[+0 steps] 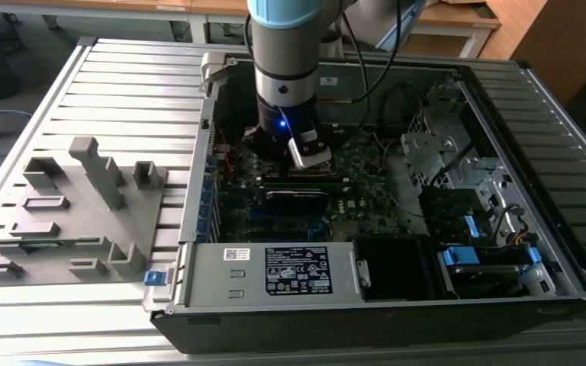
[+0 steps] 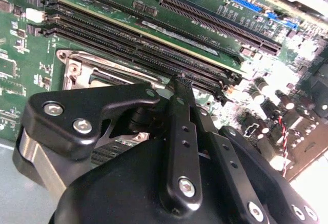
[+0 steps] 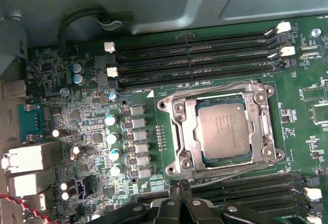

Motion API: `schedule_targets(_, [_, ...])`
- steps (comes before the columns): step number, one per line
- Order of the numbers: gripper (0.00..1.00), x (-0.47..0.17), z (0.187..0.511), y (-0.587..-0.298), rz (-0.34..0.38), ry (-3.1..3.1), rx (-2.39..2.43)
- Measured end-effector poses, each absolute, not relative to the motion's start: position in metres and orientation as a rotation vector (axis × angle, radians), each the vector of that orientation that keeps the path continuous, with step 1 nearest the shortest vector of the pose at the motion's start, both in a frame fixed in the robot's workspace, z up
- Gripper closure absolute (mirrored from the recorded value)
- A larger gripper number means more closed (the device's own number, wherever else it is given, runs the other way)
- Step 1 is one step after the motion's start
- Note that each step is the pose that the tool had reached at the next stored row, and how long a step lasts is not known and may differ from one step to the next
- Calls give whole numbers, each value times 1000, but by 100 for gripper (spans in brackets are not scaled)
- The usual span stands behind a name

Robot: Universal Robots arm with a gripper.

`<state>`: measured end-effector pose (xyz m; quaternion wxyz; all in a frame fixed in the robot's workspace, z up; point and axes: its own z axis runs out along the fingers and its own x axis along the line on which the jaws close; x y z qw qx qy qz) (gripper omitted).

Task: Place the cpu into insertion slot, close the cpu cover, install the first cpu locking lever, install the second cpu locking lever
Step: 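Install the second cpu locking lever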

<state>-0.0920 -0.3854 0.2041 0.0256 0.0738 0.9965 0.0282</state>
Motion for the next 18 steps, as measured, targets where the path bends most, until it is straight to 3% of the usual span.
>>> schedule_targets(18, [89, -94, 198, -385, 88, 3081, 228])
